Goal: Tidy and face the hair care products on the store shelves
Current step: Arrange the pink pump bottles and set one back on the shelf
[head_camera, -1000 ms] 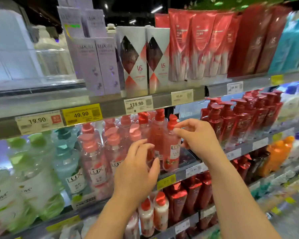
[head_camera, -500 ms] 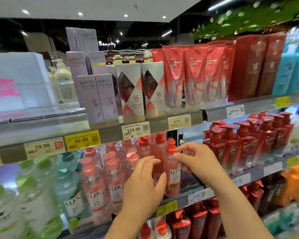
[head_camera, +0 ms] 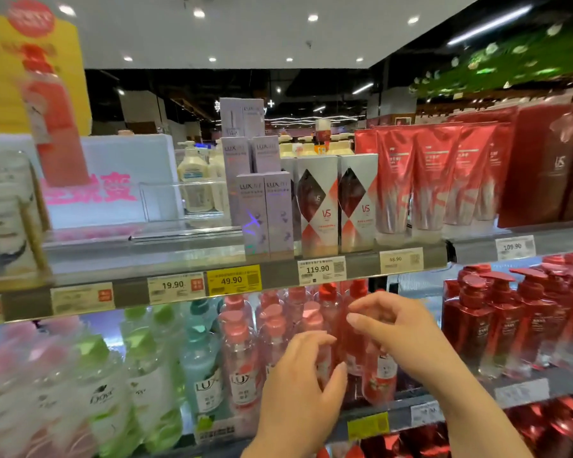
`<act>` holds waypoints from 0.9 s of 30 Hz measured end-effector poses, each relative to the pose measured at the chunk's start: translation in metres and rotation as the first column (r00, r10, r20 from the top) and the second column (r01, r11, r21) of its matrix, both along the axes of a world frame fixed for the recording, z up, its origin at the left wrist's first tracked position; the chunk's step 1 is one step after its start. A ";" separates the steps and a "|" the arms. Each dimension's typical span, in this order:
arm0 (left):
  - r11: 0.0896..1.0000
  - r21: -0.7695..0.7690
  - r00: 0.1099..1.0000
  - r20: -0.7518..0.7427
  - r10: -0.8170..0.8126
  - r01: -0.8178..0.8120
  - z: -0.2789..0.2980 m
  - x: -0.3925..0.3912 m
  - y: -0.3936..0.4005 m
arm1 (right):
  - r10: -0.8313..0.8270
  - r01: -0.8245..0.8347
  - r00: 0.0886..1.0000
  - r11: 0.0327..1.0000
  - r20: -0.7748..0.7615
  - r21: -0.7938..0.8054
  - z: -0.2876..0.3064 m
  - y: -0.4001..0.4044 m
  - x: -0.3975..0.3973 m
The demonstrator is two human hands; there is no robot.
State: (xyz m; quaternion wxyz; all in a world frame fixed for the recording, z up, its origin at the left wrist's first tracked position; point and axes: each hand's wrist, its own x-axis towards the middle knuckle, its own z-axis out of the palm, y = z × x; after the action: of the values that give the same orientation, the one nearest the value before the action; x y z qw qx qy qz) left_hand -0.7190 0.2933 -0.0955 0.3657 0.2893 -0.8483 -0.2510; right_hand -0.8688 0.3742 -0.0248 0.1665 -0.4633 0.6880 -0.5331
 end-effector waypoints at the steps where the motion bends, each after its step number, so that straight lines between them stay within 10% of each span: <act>1: 1.000 0.010 1.000 0.000 -0.002 0.002 -0.001 0.004 0.001 | 0.007 -0.007 1.000 1.000 -0.001 -0.003 0.000 -0.002 0.004; 27: 0.980 0.139 0.973 -0.158 0.167 -0.145 0.018 0.063 0.011 | 0.185 -0.171 0.965 0.981 0.185 -0.088 -0.017 -0.001 0.050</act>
State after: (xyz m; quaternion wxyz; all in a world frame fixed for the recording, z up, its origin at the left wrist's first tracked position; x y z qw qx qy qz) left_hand -0.6558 0.3041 -0.0779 0.4357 0.3554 -0.7713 -0.2982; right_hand -0.8192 0.3728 -0.0417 0.2628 -0.4752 0.6049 -0.5824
